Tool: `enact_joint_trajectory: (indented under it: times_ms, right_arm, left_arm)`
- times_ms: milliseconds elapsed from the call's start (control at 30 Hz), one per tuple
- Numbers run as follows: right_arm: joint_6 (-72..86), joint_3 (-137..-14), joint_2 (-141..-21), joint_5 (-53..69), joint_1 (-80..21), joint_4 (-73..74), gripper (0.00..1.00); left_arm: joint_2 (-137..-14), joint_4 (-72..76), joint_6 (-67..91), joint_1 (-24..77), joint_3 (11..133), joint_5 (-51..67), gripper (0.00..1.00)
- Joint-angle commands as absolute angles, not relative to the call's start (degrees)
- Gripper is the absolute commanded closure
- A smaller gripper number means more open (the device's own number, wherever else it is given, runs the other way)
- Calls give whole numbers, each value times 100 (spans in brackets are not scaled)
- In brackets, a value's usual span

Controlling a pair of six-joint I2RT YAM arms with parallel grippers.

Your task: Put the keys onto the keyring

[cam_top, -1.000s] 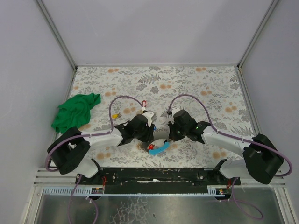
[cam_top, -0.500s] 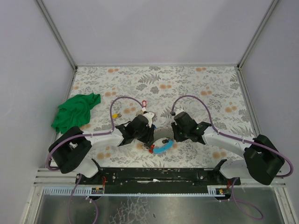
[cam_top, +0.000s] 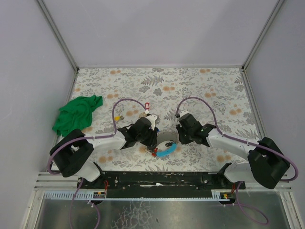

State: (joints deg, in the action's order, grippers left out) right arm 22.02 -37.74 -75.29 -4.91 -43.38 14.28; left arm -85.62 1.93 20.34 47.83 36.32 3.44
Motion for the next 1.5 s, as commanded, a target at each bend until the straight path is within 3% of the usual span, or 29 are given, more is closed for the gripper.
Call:
enact_joint_trajectory:
  times_ms: [0, 400, 933, 1467]
  right_arm:
    - [2093, -3770, -7650, -356, -4021, 1177, 77]
    - [2197, -3607, -8034, 525, -3999, 379, 72]
    - [2306, -3363, -8156, 705, -3999, -261, 62]
    - [2086, -2985, -7877, 1435, -3806, -1005, 61]
  left_arm:
    - [-8624, 74, 2071, 4772, 3606, 274, 61]
    - [-8572, 5, 2062, 4773, 3622, 158, 61]
    - [-8224, 155, 2123, 4872, 3855, 616, 59]
    - [-9579, 49, 2121, 4922, 4775, 664, 68]
